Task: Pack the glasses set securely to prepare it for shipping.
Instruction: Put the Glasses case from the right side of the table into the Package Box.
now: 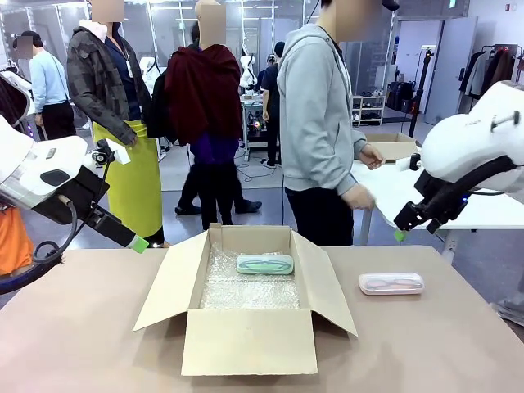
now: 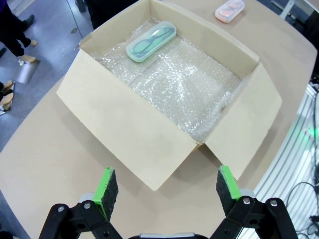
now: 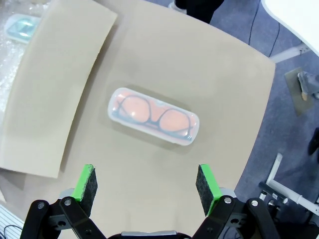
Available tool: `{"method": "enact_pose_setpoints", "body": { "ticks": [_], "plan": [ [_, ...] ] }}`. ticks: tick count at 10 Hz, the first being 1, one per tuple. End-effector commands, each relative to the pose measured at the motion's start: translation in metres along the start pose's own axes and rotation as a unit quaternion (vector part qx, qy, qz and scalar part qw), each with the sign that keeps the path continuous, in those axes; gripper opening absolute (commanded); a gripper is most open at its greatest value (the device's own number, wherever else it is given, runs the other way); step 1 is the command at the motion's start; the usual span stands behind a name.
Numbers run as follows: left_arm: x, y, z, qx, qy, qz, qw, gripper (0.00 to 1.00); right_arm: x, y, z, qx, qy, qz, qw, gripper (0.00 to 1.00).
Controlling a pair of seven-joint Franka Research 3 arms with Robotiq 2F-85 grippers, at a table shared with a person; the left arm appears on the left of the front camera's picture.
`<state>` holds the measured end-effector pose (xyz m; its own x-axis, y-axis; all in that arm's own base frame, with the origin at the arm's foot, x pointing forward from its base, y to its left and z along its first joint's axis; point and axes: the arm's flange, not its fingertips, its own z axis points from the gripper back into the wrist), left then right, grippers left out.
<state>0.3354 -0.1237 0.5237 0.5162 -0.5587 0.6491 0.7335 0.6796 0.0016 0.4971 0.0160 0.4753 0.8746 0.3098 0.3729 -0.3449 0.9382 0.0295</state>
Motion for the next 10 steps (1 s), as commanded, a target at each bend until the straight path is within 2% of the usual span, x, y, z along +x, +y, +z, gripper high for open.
{"method": "enact_pose_setpoints", "body": {
  "ticks": [1,3,4,5,6,7,9,10],
  "plan": [
    [-0.001,0.001,0.001,-0.006,-0.003,0.0,1.0,1.0,0.019,-0.009,-0.014,-0.023,0.013,-0.012,1.0,1.0],
    [-0.001,0.001,0.001,-0.006,-0.003,0.0,1.0,1.0,0.03,-0.018,-0.021,-0.006,0.01,0.024,1.0,1.0],
    [-0.001,0.001,0.001,-0.006,-0.003,0.0,1.0,1.0,0.036,-0.022,-0.022,0.009,0.005,0.101,0.995,1.0],
    [-0.001,0.001,0.001,-0.006,-0.003,0.0,1.0,1.0,0.039,-0.026,-0.023,0.041,0.014,0.221,0.974,1.0],
    [-0.001,0.001,0.001,-0.006,-0.003,0.0,1.0,1.0,0.042,-0.027,-0.025,0.066,0.021,0.324,0.943,1.0],
    [-0.001,0.001,0.001,-0.006,-0.003,0.0,1.0,1.0,0.047,-0.024,-0.027,0.08,0.053,0.386,0.918,1.0],
    [-0.001,0.001,0.001,-0.006,-0.003,0.0,1.0,1.0,0.052,-0.011,-0.034,0.107,0.125,0.504,0.848,1.0],
    [-0.001,0.001,0.001,-0.006,-0.003,0.0,1.0,1.0,0.051,-0.008,-0.04,0.117,0.139,0.537,0.824,1.0]
  ]
}}
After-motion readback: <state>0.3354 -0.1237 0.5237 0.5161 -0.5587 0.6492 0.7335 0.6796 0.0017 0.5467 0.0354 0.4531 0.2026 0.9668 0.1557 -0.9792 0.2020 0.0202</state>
